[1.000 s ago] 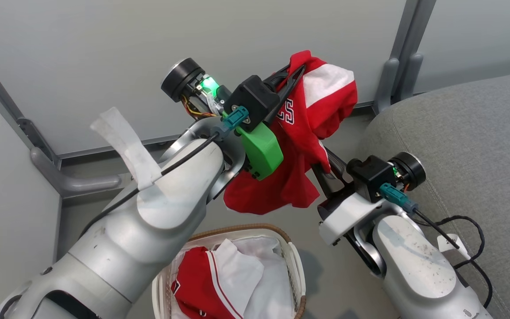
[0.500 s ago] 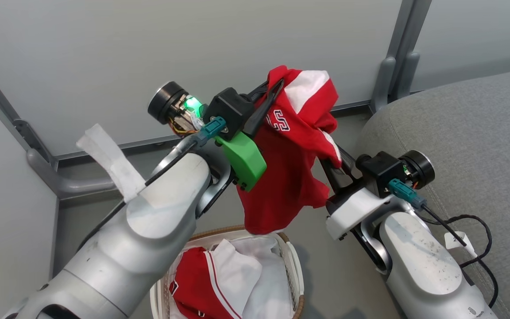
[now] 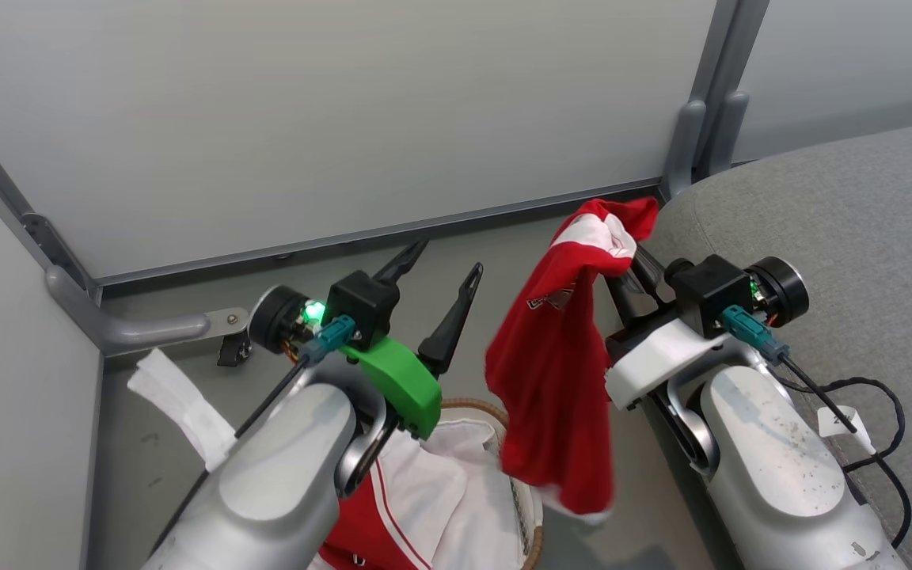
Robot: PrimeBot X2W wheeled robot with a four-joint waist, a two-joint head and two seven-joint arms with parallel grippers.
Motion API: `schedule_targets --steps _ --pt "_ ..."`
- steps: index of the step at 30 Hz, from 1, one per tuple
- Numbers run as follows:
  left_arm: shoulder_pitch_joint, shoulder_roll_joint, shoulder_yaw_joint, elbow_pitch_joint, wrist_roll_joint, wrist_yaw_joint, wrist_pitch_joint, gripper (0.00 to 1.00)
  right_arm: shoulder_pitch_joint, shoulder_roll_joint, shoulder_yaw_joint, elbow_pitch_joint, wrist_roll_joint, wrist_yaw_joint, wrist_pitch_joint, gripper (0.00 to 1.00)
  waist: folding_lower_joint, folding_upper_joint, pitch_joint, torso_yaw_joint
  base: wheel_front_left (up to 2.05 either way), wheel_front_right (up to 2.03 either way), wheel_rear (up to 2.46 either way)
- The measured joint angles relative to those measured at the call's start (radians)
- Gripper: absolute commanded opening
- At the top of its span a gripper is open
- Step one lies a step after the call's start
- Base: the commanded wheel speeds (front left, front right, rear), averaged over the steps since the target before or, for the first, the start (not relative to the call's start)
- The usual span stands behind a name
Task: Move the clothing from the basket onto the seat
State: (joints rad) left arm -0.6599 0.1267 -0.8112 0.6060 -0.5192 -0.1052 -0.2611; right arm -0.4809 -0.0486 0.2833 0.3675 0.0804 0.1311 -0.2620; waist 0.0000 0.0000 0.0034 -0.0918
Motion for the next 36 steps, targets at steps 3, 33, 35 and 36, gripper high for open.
schedule_targets --steps 3,33,35,36 --pt "0.067 -0.011 0.033 -0.038 0.001 0.004 -0.001 1.00 0.002 0.000 -0.012 0.001 -0.010 0.000 0.000 0.00 0.0000 0.0000 0.001 -0.002 0.00 0.00 0.00" --pt "0.378 -0.073 0.230 -0.178 0.163 -0.020 -0.003 1.00 -0.025 0.001 -0.121 -0.006 -0.094 0.000 0.000 0.00 0.0000 0.0000 0.028 -0.072 0.00 0.00 0.00" --pt "0.378 -0.075 0.235 -0.185 0.170 -0.022 -0.003 1.00 -0.041 0.000 -0.134 -0.011 -0.105 0.000 0.000 0.00 0.0000 0.0000 0.036 -0.094 0.00 0.00 0.00" --pt "0.378 -0.076 0.241 -0.189 0.171 -0.022 -0.003 1.00 -0.049 0.000 -0.140 -0.014 -0.110 0.000 0.000 0.00 0.0000 0.0000 0.041 -0.107 0.00 0.00 0.00"
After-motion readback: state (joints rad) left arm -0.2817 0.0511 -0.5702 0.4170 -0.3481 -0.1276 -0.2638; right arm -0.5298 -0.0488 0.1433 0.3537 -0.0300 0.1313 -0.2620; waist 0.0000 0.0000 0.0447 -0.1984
